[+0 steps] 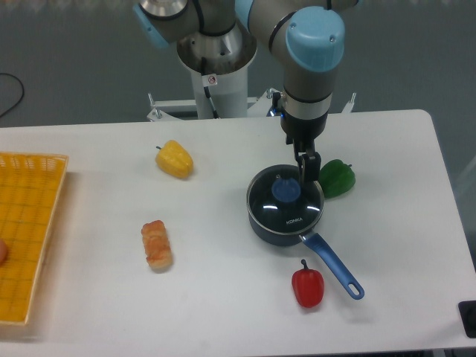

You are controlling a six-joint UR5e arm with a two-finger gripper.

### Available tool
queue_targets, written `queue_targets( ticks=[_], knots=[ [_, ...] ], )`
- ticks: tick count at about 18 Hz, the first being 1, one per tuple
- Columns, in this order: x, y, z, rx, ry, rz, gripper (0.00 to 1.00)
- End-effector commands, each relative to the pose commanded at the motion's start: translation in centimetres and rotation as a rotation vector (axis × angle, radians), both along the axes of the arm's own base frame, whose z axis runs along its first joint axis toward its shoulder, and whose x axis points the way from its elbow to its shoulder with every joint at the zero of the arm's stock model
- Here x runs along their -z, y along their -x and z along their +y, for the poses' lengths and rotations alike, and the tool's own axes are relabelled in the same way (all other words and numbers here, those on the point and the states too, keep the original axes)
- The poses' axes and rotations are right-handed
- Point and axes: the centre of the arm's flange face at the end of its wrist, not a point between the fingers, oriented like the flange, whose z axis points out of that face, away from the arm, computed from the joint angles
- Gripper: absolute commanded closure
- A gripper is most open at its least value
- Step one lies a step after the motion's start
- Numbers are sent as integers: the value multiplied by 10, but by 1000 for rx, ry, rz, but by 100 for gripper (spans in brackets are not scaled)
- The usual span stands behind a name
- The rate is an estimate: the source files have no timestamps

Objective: Open the lid

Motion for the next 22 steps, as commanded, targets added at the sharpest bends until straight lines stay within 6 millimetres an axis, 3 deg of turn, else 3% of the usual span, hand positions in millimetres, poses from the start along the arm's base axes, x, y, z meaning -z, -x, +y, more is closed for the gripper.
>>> queue_targets(
  ticks=[7, 22],
  knots=[
    [-5, -2, 7, 16, 0, 16, 0],
    [5, -3, 2, 17, 32, 15, 0]
  ],
)
